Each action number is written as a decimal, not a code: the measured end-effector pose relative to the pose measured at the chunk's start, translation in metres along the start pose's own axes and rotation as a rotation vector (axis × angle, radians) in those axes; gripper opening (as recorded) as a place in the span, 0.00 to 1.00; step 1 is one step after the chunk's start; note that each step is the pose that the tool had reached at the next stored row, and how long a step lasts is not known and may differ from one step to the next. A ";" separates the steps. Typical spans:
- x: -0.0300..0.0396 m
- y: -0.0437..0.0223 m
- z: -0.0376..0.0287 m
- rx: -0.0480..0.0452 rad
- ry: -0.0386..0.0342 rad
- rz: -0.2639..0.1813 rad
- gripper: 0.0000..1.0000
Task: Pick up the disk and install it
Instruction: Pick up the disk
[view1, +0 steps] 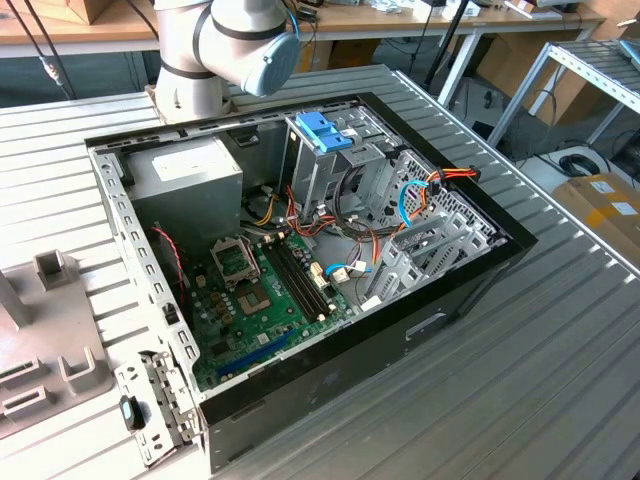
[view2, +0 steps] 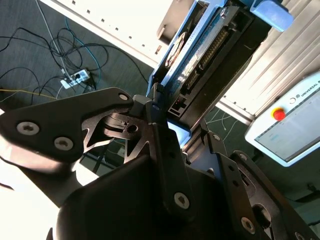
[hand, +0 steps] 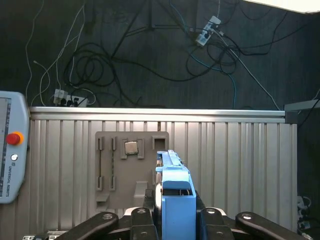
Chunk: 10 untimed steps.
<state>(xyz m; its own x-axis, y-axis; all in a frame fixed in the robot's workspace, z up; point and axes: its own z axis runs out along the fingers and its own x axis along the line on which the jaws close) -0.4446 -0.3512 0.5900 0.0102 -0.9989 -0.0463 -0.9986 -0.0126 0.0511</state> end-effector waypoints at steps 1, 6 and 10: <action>0.0004 -0.0007 0.0002 -0.0001 0.0001 0.000 0.37; 0.0036 -0.0073 0.0025 -0.0010 0.0001 0.000 0.37; 0.0055 -0.0125 0.0044 -0.0014 0.0003 0.000 0.37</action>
<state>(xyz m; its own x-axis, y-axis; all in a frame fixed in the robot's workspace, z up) -0.4324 -0.3564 0.5848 0.0101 -0.9989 -0.0460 -0.9985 -0.0125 0.0525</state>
